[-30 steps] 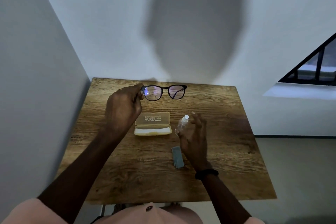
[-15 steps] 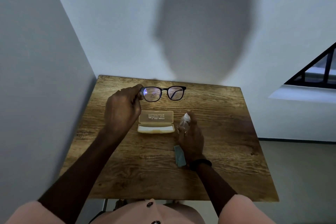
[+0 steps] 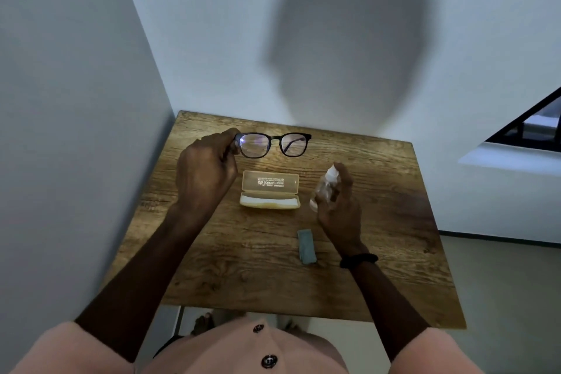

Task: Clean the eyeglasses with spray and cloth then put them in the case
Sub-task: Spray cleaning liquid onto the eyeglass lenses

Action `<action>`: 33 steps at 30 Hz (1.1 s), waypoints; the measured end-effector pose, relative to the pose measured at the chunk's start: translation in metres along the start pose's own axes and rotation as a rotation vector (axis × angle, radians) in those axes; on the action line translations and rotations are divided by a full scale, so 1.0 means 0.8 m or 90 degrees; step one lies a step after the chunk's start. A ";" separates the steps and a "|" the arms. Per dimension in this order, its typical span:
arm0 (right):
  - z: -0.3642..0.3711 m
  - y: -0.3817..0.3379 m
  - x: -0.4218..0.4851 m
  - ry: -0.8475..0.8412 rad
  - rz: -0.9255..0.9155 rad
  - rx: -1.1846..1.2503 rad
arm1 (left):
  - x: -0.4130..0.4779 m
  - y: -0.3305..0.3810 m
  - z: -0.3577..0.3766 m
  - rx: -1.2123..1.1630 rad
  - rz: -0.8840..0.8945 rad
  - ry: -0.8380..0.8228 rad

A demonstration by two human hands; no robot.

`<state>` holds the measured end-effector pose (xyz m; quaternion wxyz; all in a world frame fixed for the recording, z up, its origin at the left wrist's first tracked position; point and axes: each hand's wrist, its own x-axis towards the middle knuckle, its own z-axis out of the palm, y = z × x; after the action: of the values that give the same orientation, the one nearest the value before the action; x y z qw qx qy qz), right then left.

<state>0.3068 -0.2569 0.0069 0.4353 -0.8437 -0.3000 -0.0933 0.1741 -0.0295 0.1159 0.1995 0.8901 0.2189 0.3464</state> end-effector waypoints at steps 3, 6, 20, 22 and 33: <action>-0.028 -0.021 0.000 0.007 -0.007 0.047 | -0.007 -0.003 0.000 -0.003 -0.010 0.009; -0.055 -0.042 -0.002 0.010 -0.033 0.056 | -0.018 0.000 0.002 0.007 -0.016 0.009; -0.088 -0.142 -0.041 -0.075 -0.040 0.168 | -0.052 0.028 0.015 -0.089 0.008 -0.031; -0.082 -0.148 -0.046 -0.080 -0.040 0.156 | -0.057 0.030 0.017 -0.114 0.010 -0.039; -0.066 -0.182 -0.065 -0.154 -0.085 0.077 | -0.079 0.026 0.015 -0.092 0.015 -0.060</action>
<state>0.1850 -0.2568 0.1159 0.4389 -0.7990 -0.4110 -0.0016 0.1456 -0.0824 0.0848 0.2697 0.8912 0.1732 0.3210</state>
